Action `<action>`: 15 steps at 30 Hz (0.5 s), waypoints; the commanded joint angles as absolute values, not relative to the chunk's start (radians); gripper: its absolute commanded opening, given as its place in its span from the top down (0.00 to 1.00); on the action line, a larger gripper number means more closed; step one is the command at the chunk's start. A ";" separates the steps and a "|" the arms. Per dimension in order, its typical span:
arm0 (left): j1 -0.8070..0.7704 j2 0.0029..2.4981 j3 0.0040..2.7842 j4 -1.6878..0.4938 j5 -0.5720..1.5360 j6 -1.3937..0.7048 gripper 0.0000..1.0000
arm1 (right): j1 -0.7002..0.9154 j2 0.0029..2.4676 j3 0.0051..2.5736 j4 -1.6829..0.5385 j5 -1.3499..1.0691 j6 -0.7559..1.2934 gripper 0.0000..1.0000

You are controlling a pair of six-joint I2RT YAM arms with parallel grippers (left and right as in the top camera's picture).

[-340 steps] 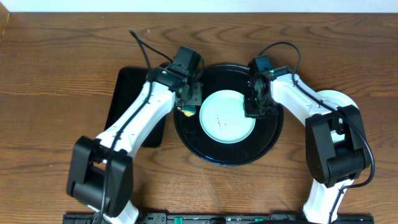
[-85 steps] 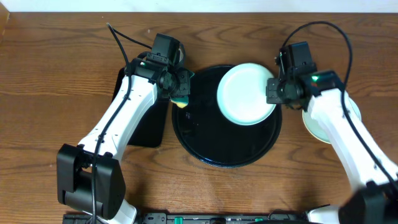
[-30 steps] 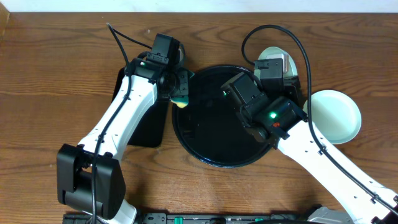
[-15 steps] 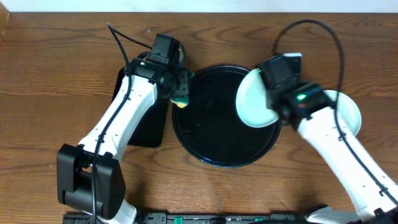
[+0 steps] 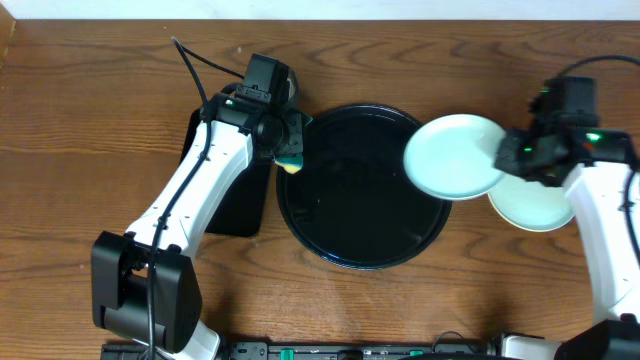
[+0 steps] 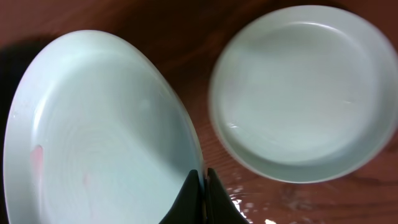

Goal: Clean dirty plates on tray and stack at the side
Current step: 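Lower the green plate onto the plate stack and release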

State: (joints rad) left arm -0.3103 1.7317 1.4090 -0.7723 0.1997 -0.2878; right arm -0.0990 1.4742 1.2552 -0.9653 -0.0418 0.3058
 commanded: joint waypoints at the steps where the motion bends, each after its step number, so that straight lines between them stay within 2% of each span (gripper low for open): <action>1: -0.311 1.732 1.417 -0.773 0.190 -0.291 0.92 | -0.217 1.465 1.253 -0.970 -0.052 0.322 0.99; 10: -0.311 1.732 1.417 -0.773 0.190 -0.288 0.92 | -0.493 1.466 1.168 -0.978 0.056 0.382 0.99; 15: -0.311 1.732 1.417 -0.773 0.190 -0.288 0.92 | -0.570 1.465 1.092 -0.933 0.055 0.382 0.99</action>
